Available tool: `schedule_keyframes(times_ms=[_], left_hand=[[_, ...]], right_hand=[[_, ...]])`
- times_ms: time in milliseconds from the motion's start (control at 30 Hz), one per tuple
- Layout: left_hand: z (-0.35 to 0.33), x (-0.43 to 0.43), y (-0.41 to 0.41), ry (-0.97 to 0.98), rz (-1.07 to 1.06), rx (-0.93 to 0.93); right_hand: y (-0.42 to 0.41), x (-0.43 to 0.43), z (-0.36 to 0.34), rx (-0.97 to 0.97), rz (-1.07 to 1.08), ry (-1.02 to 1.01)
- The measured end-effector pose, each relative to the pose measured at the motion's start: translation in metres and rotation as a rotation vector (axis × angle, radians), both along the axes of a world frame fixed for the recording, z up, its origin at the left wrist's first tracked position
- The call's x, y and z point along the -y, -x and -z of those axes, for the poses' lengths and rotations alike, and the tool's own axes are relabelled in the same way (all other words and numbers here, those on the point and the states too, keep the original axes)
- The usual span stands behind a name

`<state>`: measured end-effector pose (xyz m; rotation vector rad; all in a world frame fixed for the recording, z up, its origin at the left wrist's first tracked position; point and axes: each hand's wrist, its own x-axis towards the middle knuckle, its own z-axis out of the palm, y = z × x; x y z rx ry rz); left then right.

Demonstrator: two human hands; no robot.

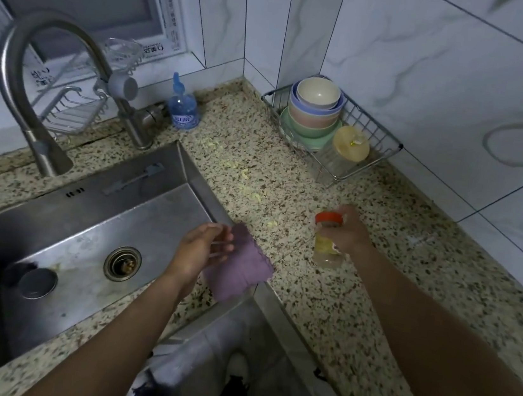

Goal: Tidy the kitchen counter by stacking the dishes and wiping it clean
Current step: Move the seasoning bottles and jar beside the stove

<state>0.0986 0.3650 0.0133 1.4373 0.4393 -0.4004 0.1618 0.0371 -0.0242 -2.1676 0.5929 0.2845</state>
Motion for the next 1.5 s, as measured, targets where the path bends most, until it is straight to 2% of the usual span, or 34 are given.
schedule_keyframes(times_ms=[100, 267, 500, 733, 1033, 1233, 1500], left_hand=[[-0.005, -0.003, 0.003, -0.022, 0.011, 0.018], [-0.021, -0.011, 0.001, -0.072, 0.033, 0.084], [-0.06, -0.048, -0.003, -0.124, 0.072, 0.234], [-0.095, -0.114, 0.014, -0.263, -0.007, 0.384], [-0.094, -0.222, 0.057, -0.283, -0.164, 0.329], [-0.091, -0.282, 0.086, -0.262, -0.277, 0.296], [-0.068, -0.37, 0.117, -0.328, -0.541, 0.258]], right_hand=[[0.01, -0.011, -0.019, 0.097, -0.065, -0.11], [0.027, -0.056, -0.056, 0.28, -0.336, -0.226], [0.022, -0.143, -0.098, 0.434, -0.51, -0.379], [0.033, -0.249, -0.115, 0.56, -0.802, -0.463], [0.054, -0.367, -0.112, 0.487, -0.957, -0.571], [0.063, -0.431, -0.107, 0.401, -1.047, -0.587], [0.066, -0.514, -0.089, 0.256, -1.109, -0.545]])
